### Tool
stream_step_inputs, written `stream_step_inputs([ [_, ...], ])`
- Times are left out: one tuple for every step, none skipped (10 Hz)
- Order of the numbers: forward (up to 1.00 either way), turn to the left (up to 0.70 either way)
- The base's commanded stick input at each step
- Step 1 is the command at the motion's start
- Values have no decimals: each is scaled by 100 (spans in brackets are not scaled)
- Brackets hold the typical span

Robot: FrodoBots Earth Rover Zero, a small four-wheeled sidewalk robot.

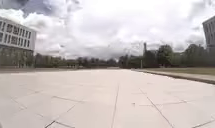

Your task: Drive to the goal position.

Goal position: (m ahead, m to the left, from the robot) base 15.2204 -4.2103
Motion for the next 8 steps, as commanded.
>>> stream_step_inputs([
  [70, 0],
  [70, 0],
  [70, 0],
  [70, 0],
  [70, 0],
  [70, 0],
  [70, 0],
  [70, 0],
])
